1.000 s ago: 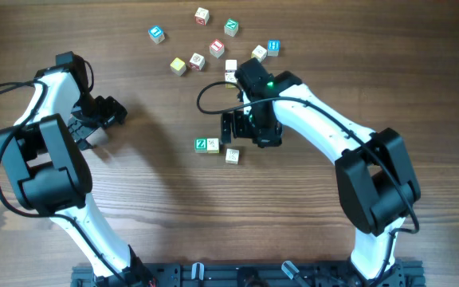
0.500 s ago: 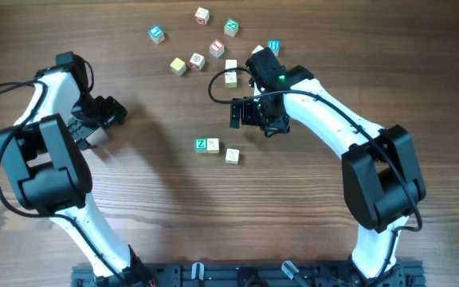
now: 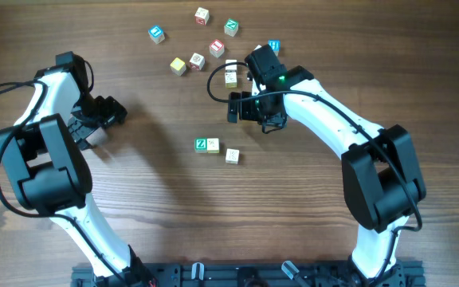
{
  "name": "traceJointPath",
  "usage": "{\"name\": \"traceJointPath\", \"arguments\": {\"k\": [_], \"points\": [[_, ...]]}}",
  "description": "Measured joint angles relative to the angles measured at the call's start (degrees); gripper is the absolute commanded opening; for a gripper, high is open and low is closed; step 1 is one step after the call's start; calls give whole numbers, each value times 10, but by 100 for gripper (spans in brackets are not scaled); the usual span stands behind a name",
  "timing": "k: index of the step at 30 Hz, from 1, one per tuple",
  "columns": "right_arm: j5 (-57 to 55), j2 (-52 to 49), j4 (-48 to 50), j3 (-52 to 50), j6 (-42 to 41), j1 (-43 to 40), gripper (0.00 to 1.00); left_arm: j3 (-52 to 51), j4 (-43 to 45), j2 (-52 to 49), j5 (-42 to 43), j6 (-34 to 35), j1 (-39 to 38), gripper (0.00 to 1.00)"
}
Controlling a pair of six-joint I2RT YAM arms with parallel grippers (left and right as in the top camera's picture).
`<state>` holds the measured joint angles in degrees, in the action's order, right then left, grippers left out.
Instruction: Form a horizontal line
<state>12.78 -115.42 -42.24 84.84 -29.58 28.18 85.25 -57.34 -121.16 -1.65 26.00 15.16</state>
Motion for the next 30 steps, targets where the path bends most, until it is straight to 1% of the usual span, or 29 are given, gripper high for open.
{"name": "traceJointPath", "arguments": {"k": [12, 14, 15, 19, 22, 24, 25, 26, 27, 30], "points": [[0, 0, 6, -1, 0, 1, 100, 0, 0, 0, 0, 0, 0, 100], [0, 0, 9, -2, 0, 2, 88, 0, 0, 0, 0, 0, 0, 100], [0, 0, 8, -2, -1, 2, 76, 0, 0, 0, 0, 0, 0, 100], [0, 0, 1, -2, -5, 5, 45, 0, 0, 0, 0, 0, 0, 100], [-2, 0, -13, -3, -12, 20, 32, 0, 0, 0, 0, 0, 0, 100], [-2, 0, -48, -4, -26, 31, 25, 0, 0, 0, 0, 0, 0, 100], [-2, 0, -73, -4, -38, 34, 20, 0, 0, 0, 0, 0, 0, 100], [-2, 0, -100, -5, -48, 35, 10, 0, 0, 0, 0, 0, 0, 100], [-3, 0, -131, -7, -59, 37, 4, 0, 0, 0, 0, 0, 0, 100], [-1, 0, -206, -9, -68, 44, 4, 0, 0, 0, 0, 0, 0, 100]]}}
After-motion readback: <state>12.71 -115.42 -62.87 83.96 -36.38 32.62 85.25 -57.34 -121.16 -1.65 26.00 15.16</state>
